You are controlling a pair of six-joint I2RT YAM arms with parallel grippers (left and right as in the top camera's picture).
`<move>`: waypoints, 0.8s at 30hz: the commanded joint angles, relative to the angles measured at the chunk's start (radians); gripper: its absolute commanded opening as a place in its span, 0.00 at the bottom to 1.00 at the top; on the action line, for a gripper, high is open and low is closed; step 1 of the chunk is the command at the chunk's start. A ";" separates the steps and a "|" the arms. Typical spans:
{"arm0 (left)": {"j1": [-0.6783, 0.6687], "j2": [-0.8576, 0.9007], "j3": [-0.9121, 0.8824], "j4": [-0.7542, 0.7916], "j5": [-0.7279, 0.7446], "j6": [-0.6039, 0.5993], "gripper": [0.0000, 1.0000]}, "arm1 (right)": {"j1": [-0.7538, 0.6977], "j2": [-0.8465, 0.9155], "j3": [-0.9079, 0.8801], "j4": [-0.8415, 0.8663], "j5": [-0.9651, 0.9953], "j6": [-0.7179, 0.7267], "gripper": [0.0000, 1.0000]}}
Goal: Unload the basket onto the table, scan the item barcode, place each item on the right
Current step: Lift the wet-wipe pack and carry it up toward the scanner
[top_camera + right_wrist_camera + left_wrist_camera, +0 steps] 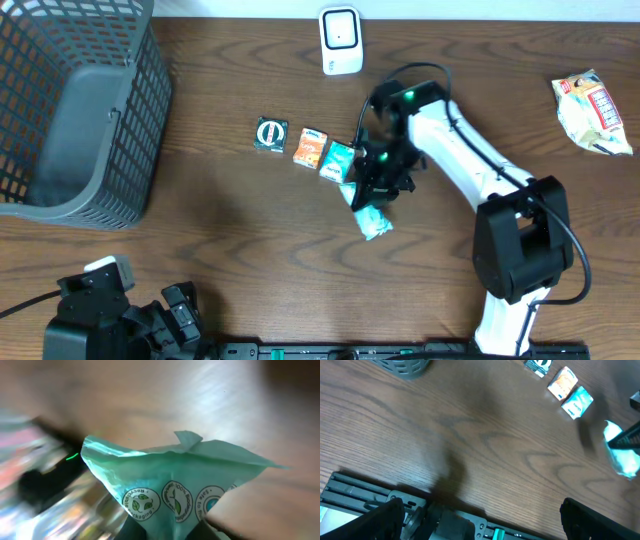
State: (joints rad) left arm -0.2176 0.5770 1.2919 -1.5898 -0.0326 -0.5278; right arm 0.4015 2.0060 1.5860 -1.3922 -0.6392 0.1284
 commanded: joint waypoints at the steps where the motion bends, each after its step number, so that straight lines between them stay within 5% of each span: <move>1: 0.003 0.000 0.002 0.001 -0.009 -0.009 0.98 | -0.033 0.000 0.013 -0.067 -0.352 -0.059 0.01; 15: 0.003 0.000 0.002 0.001 -0.009 -0.009 0.98 | -0.056 0.000 0.013 -0.267 -0.653 -0.090 0.02; 24: 0.003 0.000 0.002 0.001 -0.009 -0.009 0.98 | -0.047 0.000 0.013 -0.304 -0.616 -0.403 0.03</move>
State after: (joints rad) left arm -0.2176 0.5770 1.2919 -1.5898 -0.0326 -0.5278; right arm 0.3519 2.0060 1.5867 -1.6917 -1.2339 -0.1158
